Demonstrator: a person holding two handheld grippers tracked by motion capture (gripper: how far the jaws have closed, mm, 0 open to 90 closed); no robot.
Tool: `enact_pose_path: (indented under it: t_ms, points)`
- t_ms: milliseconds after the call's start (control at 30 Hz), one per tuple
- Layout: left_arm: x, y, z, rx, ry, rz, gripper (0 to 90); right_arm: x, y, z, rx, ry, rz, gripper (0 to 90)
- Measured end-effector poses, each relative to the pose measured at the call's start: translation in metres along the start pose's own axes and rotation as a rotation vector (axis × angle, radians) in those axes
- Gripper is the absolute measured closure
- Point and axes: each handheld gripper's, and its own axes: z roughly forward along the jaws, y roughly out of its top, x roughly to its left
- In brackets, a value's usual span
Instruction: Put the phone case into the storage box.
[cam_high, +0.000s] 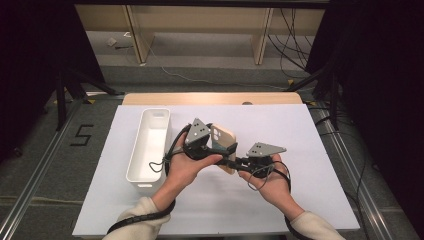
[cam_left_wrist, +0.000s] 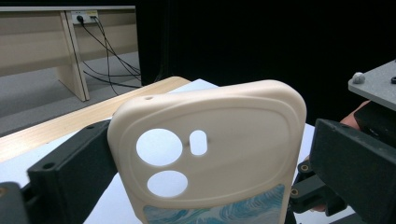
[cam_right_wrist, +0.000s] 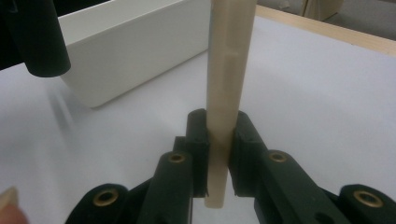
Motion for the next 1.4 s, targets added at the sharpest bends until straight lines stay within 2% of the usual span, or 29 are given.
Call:
enact_pose_path:
  t_ms: [433,800,1400]
  points:
    - [-0.0002,-0.0004,0.0013,-0.014,0.014,-0.014,7.7,-0.0001,-0.0002,-0.0003,-0.004,-0.007,0.002,80.6]
    - [-0.0009,0.0011,0.0023,-0.005,0.009,-0.003,9.5,-0.0011,-0.0012,0.0003,-0.008,-0.007,0.008,80.3]
    - [-0.0018,0.0043,0.0031,-0.018,0.006,-0.006,10.2,-0.0017,0.0003,-0.0017,-0.02,-0.017,0.002,80.2]
